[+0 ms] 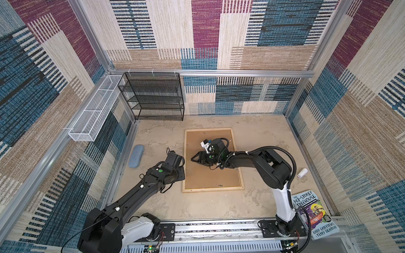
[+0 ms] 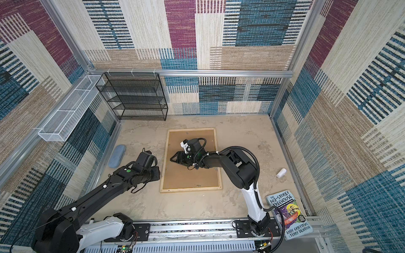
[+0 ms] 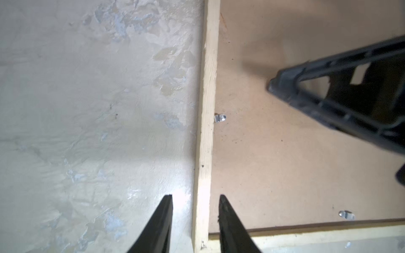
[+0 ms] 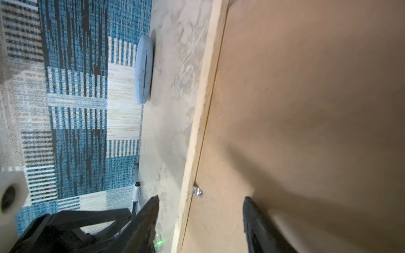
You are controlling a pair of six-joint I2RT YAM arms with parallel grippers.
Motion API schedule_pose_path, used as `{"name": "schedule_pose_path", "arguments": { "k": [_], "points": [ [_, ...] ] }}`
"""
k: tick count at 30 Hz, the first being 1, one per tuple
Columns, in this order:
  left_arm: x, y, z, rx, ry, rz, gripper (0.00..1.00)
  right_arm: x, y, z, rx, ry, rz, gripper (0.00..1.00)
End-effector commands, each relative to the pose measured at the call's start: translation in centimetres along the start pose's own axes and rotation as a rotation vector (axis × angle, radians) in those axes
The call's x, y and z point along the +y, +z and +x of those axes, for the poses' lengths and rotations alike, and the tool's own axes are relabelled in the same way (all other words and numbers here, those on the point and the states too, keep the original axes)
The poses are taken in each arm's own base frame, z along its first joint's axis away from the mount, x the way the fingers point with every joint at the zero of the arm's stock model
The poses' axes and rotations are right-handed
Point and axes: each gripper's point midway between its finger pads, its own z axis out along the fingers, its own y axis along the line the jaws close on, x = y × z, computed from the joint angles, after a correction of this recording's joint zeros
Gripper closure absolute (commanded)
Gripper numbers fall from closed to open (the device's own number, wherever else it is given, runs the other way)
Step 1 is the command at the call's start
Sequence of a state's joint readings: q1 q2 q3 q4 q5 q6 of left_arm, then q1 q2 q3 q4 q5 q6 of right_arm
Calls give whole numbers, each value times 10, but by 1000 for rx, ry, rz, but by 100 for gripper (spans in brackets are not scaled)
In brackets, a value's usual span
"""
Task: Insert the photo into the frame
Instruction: 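Move the right gripper to the frame's far corner while left draws back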
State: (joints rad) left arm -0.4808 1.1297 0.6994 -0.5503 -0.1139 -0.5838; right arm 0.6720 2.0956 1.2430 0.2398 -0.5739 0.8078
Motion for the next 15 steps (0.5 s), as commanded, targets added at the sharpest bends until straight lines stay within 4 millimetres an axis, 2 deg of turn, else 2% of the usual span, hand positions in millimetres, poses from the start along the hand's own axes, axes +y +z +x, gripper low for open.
{"name": "schedule_pose_path", "arguments": {
  "k": [1,4,8,15],
  "points": [
    [-5,1,28,85,-61,40,61,-13,-22,-38,-71,-112,123,38],
    [-15,2,55,142,-48,66,62,-23,-43,-84,-134,-183,204,39],
    [-23,3,86,192,-40,72,62,-41,-59,-139,-179,-281,329,40],
    [-38,6,116,274,11,82,62,-81,-57,-217,-203,-372,481,40]
  ]
}}
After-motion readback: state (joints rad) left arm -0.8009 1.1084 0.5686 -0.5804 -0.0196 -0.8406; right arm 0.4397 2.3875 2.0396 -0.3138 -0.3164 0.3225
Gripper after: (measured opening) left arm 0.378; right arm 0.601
